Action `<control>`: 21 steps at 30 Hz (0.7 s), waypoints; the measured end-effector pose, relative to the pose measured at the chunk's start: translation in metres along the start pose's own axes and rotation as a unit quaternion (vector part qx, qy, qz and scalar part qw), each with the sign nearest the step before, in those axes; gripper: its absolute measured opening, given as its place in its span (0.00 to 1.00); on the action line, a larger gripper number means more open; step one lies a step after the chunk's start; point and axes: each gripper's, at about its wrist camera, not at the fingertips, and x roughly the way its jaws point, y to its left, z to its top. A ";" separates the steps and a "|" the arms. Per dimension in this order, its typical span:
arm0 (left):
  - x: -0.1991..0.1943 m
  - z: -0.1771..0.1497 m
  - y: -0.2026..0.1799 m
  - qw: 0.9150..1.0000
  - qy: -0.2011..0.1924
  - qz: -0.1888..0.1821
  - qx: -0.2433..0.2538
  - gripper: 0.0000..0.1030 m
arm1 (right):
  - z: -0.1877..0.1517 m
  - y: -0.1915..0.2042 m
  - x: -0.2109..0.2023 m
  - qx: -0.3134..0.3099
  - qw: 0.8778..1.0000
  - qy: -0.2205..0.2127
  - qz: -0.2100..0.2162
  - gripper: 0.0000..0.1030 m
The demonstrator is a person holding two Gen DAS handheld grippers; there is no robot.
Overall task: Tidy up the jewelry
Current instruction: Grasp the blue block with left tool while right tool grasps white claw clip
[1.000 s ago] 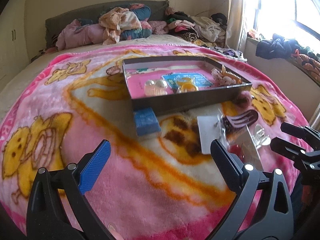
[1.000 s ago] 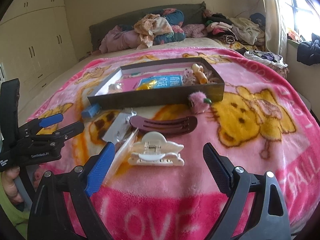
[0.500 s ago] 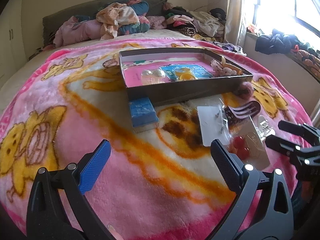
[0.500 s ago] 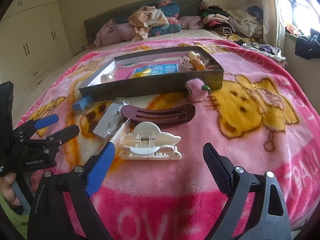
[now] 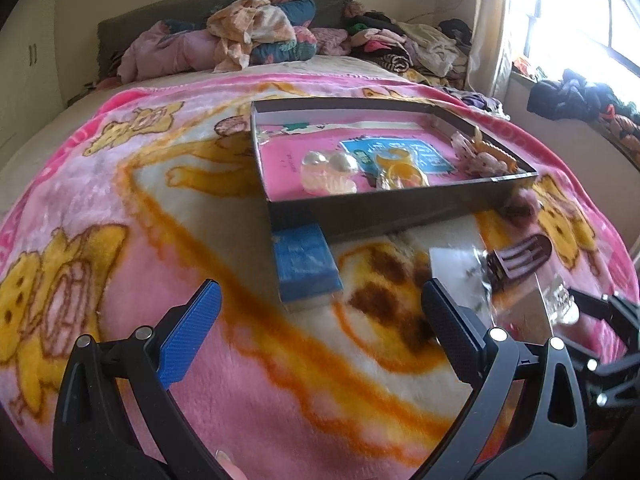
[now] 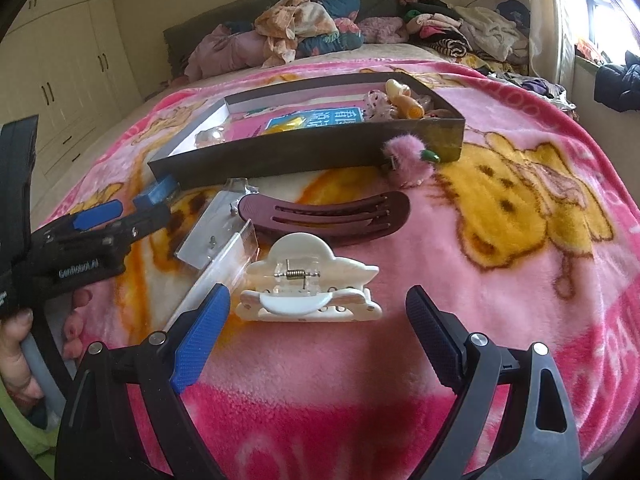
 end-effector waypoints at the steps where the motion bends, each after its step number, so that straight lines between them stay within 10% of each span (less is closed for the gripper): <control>1: 0.002 0.002 0.002 1.000 0.001 0.000 -0.004 0.89 | 0.000 0.000 0.002 -0.001 1.000 0.001 0.001 0.84; 7: 0.013 0.011 0.012 0.999 0.009 0.004 -0.037 0.88 | 0.001 0.002 0.009 0.001 1.000 0.004 -0.002 0.81; 21: 0.024 0.010 0.003 0.999 0.029 0.004 -0.025 0.28 | 0.000 -0.002 0.007 0.009 1.000 -0.006 -0.005 0.70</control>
